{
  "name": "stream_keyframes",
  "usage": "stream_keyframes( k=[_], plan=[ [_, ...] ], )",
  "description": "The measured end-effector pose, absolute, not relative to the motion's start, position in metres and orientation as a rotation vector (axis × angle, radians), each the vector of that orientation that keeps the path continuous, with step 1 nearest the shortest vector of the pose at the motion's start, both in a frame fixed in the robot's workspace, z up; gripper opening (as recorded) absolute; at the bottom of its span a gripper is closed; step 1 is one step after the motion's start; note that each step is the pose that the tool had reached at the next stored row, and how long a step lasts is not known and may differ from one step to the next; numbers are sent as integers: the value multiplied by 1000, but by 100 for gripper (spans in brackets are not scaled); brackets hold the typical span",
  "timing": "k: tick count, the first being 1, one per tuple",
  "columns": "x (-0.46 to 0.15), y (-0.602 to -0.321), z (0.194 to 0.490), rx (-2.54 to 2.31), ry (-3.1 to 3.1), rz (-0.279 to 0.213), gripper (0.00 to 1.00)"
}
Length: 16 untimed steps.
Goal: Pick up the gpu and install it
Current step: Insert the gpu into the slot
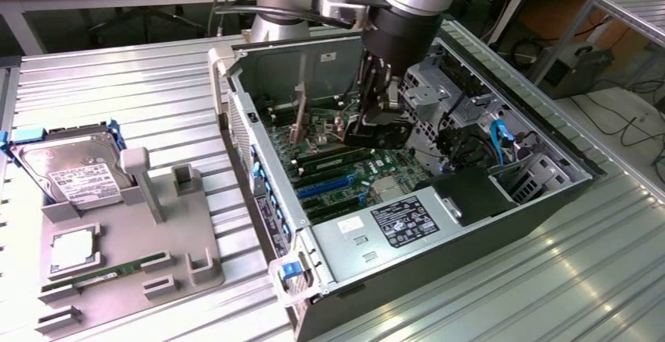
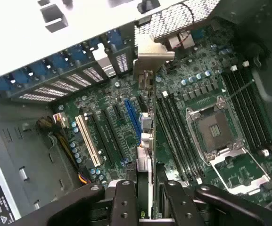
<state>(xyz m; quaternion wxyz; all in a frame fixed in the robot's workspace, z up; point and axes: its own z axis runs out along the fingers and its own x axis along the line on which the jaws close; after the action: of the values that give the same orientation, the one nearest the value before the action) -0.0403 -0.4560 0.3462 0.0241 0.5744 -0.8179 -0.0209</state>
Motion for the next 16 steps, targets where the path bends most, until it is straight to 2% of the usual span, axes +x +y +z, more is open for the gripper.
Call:
stream_keyframes(
  k=[16],
  plan=[
    [-40,-456,342,2096,-2283,-42,26]
  ],
)
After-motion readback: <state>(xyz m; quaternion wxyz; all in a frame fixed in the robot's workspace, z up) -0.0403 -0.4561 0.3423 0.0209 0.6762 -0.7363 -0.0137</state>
